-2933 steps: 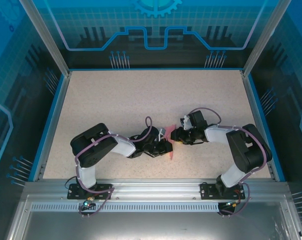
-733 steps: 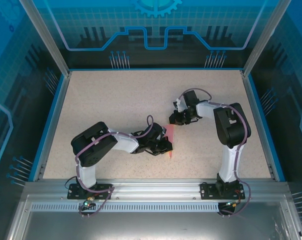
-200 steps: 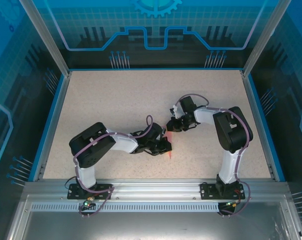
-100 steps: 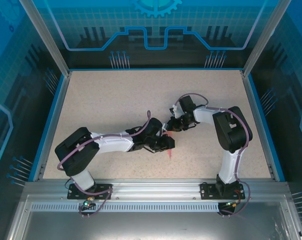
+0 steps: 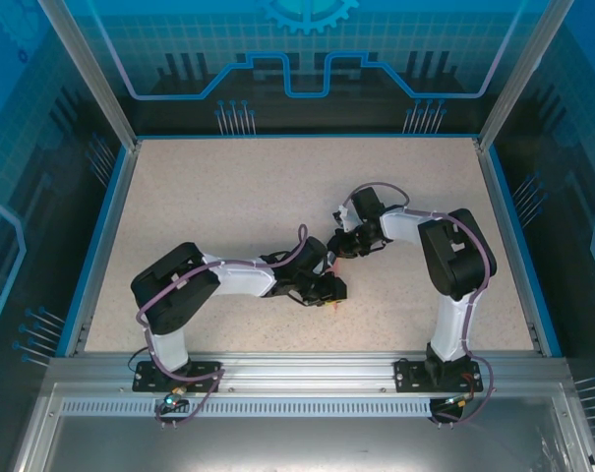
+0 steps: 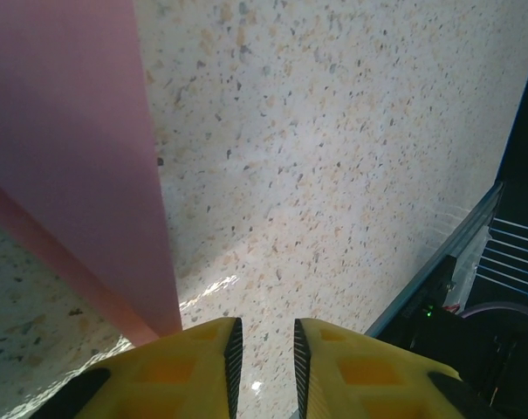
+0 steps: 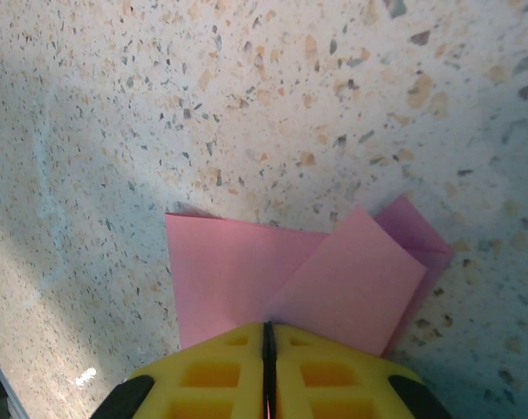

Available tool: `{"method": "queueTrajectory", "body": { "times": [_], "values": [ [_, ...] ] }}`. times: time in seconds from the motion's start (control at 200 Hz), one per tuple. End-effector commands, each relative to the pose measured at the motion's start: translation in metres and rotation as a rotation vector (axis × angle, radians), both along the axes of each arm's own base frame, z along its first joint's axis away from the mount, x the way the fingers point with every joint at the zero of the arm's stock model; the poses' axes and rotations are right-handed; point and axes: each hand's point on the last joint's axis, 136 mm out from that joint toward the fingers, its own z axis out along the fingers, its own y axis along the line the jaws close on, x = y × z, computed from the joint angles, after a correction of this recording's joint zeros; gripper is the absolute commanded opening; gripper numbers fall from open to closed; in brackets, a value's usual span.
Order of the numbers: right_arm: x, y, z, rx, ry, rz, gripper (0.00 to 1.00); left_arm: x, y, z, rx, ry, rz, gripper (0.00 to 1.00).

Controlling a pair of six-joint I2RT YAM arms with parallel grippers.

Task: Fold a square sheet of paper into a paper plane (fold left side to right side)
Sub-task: Fold the wing for the fifth time at the center of the table.

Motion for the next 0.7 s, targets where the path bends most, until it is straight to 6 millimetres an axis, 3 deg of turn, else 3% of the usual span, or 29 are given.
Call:
{"method": "queueTrajectory", "body": {
  "times": [0.0,0.69],
  "values": [
    [-0.013,-0.014,-0.033,-0.125,0.051,0.008,0.10,-0.006,-0.001,-0.006,0.030,0.026,-0.030,0.25],
    [-0.013,-0.017,-0.036,-0.151,0.058,0.008,0.10,-0.016,0.023,-0.032,0.113,0.062,0.009,0.25]
  ]
}}
